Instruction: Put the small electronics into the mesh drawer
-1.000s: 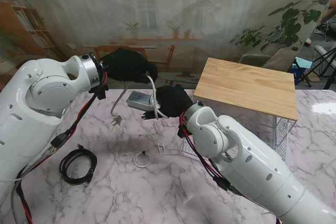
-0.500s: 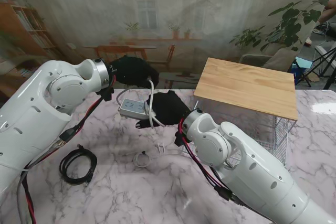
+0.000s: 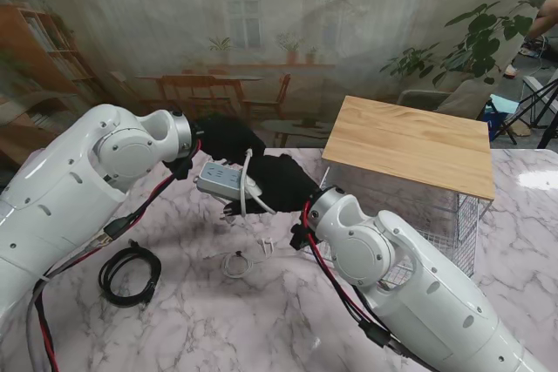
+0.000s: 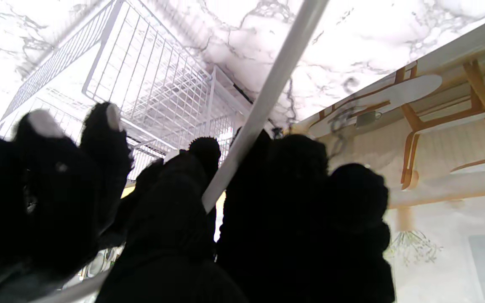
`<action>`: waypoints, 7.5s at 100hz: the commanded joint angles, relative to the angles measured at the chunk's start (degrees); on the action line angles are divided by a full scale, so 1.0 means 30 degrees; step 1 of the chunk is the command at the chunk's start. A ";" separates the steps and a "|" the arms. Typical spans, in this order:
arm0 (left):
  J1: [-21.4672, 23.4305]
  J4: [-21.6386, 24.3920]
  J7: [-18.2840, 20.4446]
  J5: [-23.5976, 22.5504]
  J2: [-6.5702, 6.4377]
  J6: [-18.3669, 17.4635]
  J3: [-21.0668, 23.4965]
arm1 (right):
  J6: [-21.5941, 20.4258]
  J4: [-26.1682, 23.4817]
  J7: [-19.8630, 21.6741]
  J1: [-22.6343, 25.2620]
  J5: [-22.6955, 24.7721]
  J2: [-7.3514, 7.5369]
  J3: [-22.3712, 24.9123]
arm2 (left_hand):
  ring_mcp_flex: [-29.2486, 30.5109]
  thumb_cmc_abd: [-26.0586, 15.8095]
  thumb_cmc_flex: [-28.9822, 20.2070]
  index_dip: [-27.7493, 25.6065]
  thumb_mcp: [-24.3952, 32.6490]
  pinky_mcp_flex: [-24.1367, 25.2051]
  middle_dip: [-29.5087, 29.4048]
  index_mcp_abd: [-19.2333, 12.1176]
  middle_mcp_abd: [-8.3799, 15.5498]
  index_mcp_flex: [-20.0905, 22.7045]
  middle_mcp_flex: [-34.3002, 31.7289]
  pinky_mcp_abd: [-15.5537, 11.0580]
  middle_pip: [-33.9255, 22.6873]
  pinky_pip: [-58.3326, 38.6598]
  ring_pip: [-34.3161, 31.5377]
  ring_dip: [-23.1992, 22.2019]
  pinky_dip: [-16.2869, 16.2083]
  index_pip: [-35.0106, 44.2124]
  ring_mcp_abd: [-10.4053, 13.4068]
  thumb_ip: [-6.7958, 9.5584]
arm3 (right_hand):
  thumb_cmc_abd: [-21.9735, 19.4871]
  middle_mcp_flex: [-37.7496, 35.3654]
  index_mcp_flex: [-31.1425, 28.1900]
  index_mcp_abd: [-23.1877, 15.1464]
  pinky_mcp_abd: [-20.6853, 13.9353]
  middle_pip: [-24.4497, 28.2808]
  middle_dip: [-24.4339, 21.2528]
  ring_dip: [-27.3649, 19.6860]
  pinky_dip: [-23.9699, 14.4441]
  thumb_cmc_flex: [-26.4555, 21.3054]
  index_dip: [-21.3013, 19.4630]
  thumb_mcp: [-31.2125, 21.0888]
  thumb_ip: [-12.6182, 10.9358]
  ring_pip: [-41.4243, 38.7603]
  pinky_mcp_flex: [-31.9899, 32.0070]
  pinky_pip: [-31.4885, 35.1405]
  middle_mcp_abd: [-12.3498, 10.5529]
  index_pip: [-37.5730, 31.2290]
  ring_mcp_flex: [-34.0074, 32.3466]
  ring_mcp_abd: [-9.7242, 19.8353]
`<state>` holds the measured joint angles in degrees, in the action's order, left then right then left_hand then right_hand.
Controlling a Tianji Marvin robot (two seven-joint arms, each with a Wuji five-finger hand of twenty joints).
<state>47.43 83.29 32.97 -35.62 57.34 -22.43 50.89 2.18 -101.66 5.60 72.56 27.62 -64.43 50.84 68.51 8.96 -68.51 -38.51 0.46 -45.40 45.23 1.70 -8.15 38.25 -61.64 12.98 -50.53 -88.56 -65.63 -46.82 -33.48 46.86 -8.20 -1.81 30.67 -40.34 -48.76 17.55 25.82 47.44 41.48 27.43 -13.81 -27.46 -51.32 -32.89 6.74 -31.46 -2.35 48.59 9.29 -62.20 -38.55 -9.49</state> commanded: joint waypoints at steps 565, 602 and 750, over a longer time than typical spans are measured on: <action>0.5751 0.7328 -0.1872 -0.2457 -0.0166 -0.3963 0.6724 | 0.3393 0.3553 -0.1640 -0.2383 0.0582 -0.0796 -0.0826 | -0.0870 0.0279 -0.1645 0.0598 0.1337 -0.0308 -0.3133 -0.0794 -0.0853 0.1754 -0.1025 -0.0717 0.3240 0.0443 0.2367 0.0965 0.0268 0.0085 0.0248 0.0437 | -0.3921 -0.0066 -0.1131 -0.2574 0.0094 0.1165 0.0012 0.0021 0.0889 -0.3986 -0.0126 -0.6208 0.0001 -0.1327 0.0464 0.0087 -0.0838 -0.0935 -0.0011 0.0089; 0.3185 0.5940 -0.0775 -0.1707 -0.0114 -0.2286 0.5046 | 0.2869 0.3573 -0.0992 -0.2494 0.0516 -0.0658 -0.1306 | -0.0739 0.0200 -0.1650 0.0489 0.1181 -0.0454 -0.2654 -0.0940 -0.0814 0.1745 -0.1121 -0.0727 0.2984 0.0169 0.1852 0.0611 -0.0062 0.0082 0.0331 0.0411 | -0.3887 -0.0078 -0.1161 -0.2591 0.0089 0.1174 -0.0011 -0.0020 0.1020 -0.3951 -0.0097 -0.6241 0.0016 -0.1298 0.0425 0.0227 -0.0846 -0.0935 -0.0037 0.0095; -0.1524 0.0398 0.1408 -0.1473 -0.0116 0.0252 -0.0757 | 0.1138 0.1618 0.1259 -0.1276 -0.1124 -0.0040 -0.0992 | -1.2258 0.0965 0.7919 0.8571 -0.0260 0.9439 -1.1491 0.0312 -0.1599 -0.8611 1.6777 -0.1183 1.3706 1.0159 1.3295 0.3886 0.0820 -1.4689 -0.2111 0.0159 | -0.3812 -0.0197 -0.1306 -0.2664 0.0160 0.0922 0.0059 -0.0070 0.1767 -0.3973 -0.0213 -0.6228 0.0011 -0.1077 0.0471 0.0086 -0.0874 -0.0694 -0.0141 0.0099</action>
<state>43.48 84.67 36.03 -39.70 57.20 -20.90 48.45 5.35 -96.19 9.53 68.74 24.48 -64.13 47.93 33.21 10.44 -45.17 -13.49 -1.92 -17.97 12.08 2.54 -11.98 14.93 -14.95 10.29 -9.93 -58.94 -27.17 -35.88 -32.02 4.28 -13.54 -1.79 29.69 -40.42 -48.72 18.91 25.83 47.63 41.45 27.42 -9.64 -27.48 -51.31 -32.89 7.27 -31.46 -1.70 48.66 10.87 -62.47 -38.55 -9.57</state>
